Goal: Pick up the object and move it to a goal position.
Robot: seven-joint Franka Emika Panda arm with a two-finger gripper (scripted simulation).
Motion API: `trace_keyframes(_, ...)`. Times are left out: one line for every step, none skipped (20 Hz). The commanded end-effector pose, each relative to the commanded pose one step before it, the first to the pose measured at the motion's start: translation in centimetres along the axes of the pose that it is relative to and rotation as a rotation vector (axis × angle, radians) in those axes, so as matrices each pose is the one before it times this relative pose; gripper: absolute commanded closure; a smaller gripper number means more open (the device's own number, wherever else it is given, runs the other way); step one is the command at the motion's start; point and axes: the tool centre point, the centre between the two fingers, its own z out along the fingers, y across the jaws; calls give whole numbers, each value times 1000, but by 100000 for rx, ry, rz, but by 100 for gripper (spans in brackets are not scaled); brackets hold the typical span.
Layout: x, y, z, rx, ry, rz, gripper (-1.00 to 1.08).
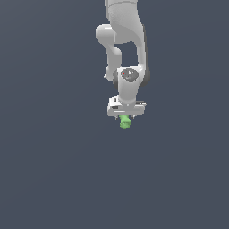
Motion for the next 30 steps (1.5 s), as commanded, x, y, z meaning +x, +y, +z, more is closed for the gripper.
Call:
trace_keyframes(46,-6,496,7,117,0,-92)
trace_keyframes(6,-1,76,0,0,0,-92)
trace_keyframes(2,0,25,0,0,0,-92)
trace_keyframes(0,0,0,0,0,0,108)
trace_keyframes(0,0,0,0,0,0,108)
trace_keyframes(0,0,0,0,0,0,108)
trace_keyframes(0,0,0,0,0,0,108)
trace_keyframes(0,0,0,0,0,0,108)
trace_keyframes(0,0,0,0,0,0,108)
trace_keyframes(0,0,0,0,0,0,108)
trace_keyframes(0,0,0,0,0,0,108)
trace_keyframes(0,0,0,0,0,0,108)
trace_keyframes(0,0,0,0,0,0,108)
trace_keyframes(4,62,-66,-45,74,107,108)
trace_keyframes(20,-17,-13,0,0,0,108)
trace_keyframes(59,-51,-39,0,0,0,108)
trace_keyframes(98,-84,-65,0,0,0,108)
trace_keyframes(137,-117,-91,0,0,0,108)
trace_keyframes(175,-149,-116,0,0,0,108)
trace_keyframes(213,-181,-141,0,0,0,108)
trace_keyframes(249,-212,-165,0,0,0,108)
trace_keyframes(284,-241,-187,0,0,0,108)
trace_keyframes(319,-269,-209,0,0,0,108)
trace_keyframes(352,-296,-230,0,0,0,108)
trace_keyframes(383,-322,-250,0,0,0,108)
trace_keyframes(414,-346,-269,0,0,0,108)
trace_keyframes(443,-369,-286,0,0,0,108)
trace_keyframes(471,-391,-303,0,0,0,108)
trace_keyframes(497,-411,-318,0,0,0,108)
trace_keyframes(523,-429,-332,0,0,0,108)
